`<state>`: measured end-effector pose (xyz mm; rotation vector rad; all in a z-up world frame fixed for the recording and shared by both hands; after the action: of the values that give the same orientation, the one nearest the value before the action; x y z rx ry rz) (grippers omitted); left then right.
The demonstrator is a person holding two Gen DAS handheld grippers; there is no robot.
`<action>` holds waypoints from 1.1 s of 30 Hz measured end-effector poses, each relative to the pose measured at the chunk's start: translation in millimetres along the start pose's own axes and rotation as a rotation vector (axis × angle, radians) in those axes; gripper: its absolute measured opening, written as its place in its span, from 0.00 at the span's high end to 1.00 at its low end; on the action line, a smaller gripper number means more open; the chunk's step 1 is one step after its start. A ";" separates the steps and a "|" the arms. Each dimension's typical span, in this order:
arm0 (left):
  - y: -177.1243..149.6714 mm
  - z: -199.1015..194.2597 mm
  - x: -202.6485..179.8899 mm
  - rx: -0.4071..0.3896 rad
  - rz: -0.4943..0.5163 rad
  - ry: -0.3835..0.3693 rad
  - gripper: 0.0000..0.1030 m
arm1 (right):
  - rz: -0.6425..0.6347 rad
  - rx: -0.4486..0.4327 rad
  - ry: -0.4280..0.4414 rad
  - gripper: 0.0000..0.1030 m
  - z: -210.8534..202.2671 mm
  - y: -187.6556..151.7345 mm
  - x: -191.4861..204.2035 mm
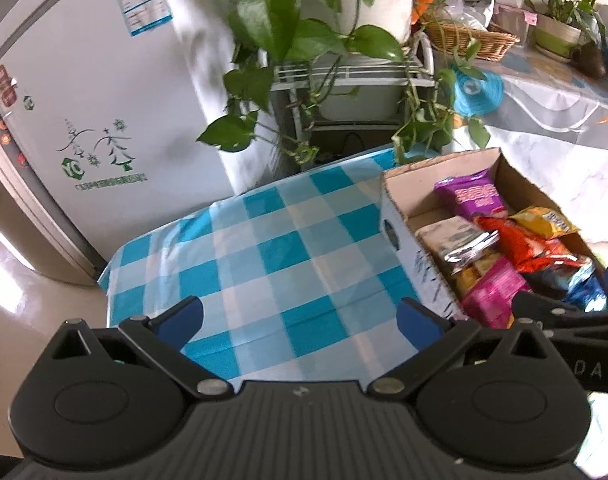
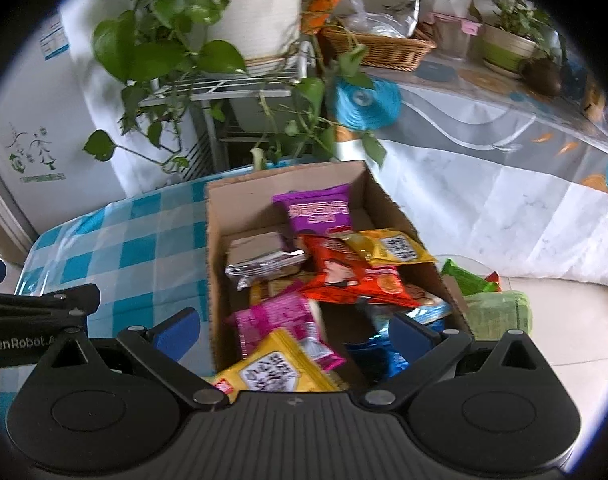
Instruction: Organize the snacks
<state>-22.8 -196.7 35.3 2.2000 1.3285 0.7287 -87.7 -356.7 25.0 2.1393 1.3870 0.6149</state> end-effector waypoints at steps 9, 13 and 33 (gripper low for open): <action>-22.1 0.9 51.8 0.011 -0.008 0.026 0.01 | -0.048 -0.011 0.057 0.00 -0.5 -15.2 49.1; -33.1 6.7 82.4 0.028 -0.027 0.051 0.01 | -0.102 -0.011 0.073 0.00 -2.3 -28.8 74.6; -79.2 44.9 145.2 0.124 -0.169 -0.006 0.01 | -0.028 0.024 -0.041 0.00 45.4 -118.1 134.0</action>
<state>11.6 -37.9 -19.4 2.1485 1.5725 0.5897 -90.8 -200.1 -72.2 2.1355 1.4069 0.5430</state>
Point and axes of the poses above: each gripper's, at about its wrist camera, not at the fingertips, and z roughly the way its jaws point, x to its left, y to its top, the point moved 8 cm from there along z, roughly the way its jaws point, and after that the axes turned 2 degrees about z, right-handed, at the moved point
